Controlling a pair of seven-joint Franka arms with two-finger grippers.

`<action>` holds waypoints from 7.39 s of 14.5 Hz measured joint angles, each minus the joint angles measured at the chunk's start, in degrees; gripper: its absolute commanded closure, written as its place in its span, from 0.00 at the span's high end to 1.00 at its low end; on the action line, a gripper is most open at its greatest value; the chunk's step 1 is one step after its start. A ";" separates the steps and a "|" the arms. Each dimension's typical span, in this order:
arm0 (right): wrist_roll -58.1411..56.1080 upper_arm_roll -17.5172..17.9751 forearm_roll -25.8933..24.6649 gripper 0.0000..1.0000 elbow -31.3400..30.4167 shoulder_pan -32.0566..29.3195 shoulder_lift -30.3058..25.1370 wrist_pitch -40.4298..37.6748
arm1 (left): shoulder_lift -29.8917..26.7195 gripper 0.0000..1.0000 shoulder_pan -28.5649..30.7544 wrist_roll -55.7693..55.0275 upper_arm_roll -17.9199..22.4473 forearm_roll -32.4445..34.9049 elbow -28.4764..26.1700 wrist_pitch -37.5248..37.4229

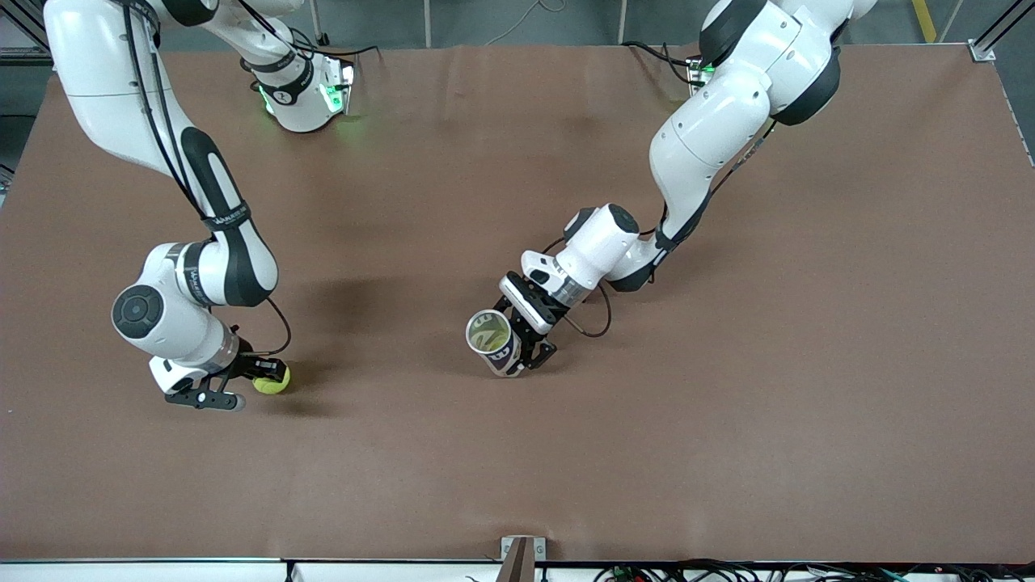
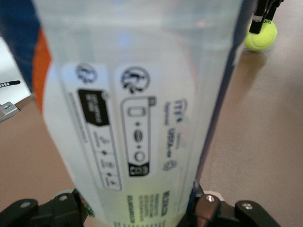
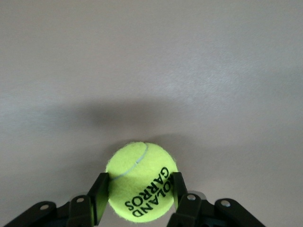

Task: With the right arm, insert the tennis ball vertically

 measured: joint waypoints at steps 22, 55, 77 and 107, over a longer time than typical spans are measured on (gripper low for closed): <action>60.99 13.51 9.58 0.00 18.50 13.20 -5.08 -18.19 | 0.00 0.79 0.06 -0.78 0.01 0.00 0.00 0.00; 51.35 12.02 5.05 1.00 27.26 11.61 2.55 -19.55 | 0.03 1.00 0.40 -0.80 0.16 -0.01 -0.05 -0.02; -4.70 8.24 -4.18 1.00 15.56 -10.83 -24.38 -51.42 | -15.70 1.00 13.36 -9.44 -0.38 -0.05 -9.85 -29.66; -7.37 -0.29 -3.51 1.00 14.60 -5.63 -29.14 -55.05 | -53.60 1.00 35.08 -24.82 4.04 8.35 8.54 -112.96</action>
